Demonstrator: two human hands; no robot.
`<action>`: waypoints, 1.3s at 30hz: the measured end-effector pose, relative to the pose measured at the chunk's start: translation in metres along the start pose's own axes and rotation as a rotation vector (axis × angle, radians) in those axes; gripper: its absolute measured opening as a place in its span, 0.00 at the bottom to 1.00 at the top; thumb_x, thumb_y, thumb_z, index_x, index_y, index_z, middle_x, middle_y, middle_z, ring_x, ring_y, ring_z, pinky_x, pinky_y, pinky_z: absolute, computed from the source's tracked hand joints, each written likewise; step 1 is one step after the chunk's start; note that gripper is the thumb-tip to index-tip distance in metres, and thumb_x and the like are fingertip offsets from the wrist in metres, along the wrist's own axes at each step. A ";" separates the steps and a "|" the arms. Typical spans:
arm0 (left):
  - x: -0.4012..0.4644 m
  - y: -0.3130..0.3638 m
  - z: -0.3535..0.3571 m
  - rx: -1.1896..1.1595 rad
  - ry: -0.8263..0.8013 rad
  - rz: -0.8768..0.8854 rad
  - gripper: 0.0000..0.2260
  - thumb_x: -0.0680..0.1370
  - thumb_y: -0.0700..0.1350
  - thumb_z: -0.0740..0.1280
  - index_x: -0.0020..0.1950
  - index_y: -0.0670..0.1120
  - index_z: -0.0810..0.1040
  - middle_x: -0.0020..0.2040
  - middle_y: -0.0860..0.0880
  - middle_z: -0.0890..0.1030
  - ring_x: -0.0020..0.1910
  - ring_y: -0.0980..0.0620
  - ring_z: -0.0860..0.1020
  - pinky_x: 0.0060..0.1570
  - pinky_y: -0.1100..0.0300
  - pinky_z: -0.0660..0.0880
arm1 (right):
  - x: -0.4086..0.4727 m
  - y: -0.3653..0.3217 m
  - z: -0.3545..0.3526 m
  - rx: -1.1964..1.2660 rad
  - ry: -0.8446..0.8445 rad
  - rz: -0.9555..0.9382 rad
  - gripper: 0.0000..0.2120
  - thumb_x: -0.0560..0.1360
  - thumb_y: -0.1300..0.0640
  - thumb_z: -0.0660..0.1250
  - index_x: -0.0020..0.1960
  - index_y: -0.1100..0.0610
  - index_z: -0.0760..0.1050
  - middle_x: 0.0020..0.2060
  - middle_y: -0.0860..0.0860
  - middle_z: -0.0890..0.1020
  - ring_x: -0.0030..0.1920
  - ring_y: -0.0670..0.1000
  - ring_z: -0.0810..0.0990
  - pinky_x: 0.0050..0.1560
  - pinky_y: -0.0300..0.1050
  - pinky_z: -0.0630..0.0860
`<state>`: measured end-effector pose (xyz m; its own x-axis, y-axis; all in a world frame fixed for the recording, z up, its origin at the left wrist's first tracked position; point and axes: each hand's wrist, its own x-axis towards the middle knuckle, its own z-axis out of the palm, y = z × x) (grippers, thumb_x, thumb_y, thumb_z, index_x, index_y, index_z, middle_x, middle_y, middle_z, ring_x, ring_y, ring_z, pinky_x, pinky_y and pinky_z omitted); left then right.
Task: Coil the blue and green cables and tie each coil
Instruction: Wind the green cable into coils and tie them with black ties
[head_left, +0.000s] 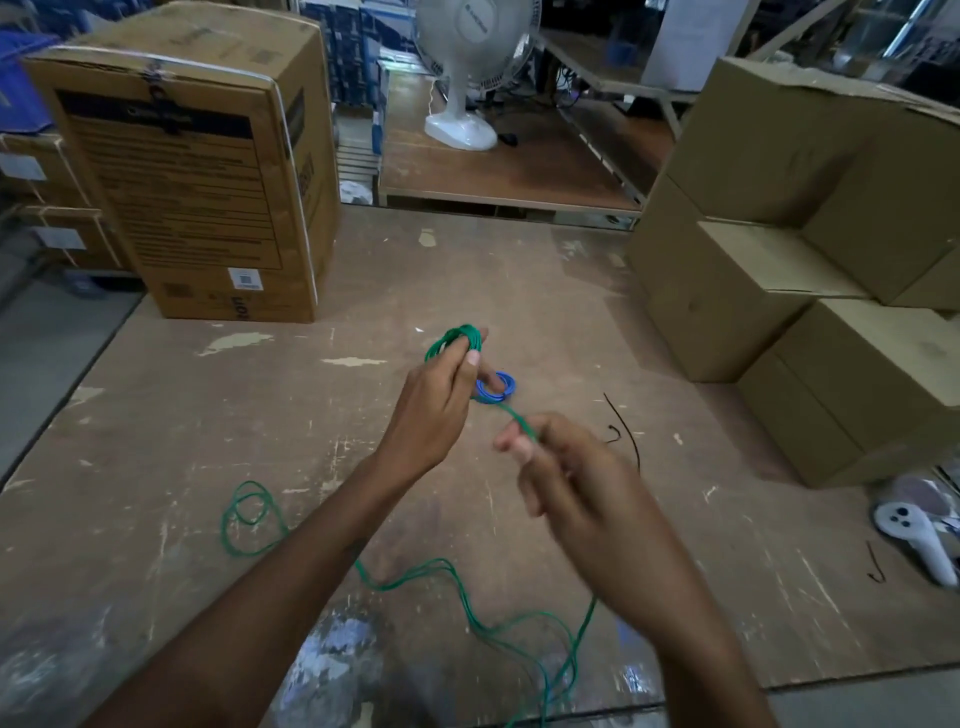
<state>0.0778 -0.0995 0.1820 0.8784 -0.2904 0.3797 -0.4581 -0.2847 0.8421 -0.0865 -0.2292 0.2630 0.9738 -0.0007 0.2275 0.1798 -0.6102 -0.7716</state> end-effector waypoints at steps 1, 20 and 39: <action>-0.003 -0.005 -0.001 0.022 -0.032 -0.001 0.16 0.88 0.45 0.55 0.59 0.39 0.80 0.49 0.50 0.87 0.44 0.61 0.80 0.50 0.52 0.79 | 0.004 -0.002 -0.013 -0.044 0.034 -0.020 0.09 0.87 0.51 0.62 0.53 0.45 0.80 0.32 0.42 0.77 0.32 0.43 0.74 0.35 0.35 0.67; -0.013 0.051 -0.018 -0.721 -0.071 0.017 0.19 0.87 0.45 0.52 0.64 0.48 0.83 0.32 0.50 0.70 0.34 0.52 0.70 0.41 0.58 0.71 | 0.075 0.092 0.070 0.002 0.289 0.011 0.09 0.85 0.56 0.62 0.53 0.47 0.80 0.33 0.45 0.78 0.33 0.45 0.77 0.37 0.47 0.74; -0.014 -0.010 -0.001 -0.133 -0.227 0.000 0.16 0.88 0.45 0.54 0.54 0.46 0.83 0.35 0.51 0.80 0.39 0.56 0.79 0.45 0.58 0.74 | 0.036 0.004 -0.035 -0.186 0.298 -0.004 0.11 0.87 0.53 0.62 0.52 0.46 0.82 0.32 0.44 0.75 0.31 0.45 0.74 0.34 0.42 0.67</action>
<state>0.0701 -0.0915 0.1687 0.8184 -0.4924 0.2962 -0.4228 -0.1669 0.8907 -0.0561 -0.2596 0.2890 0.8847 -0.2123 0.4150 0.1287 -0.7444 -0.6552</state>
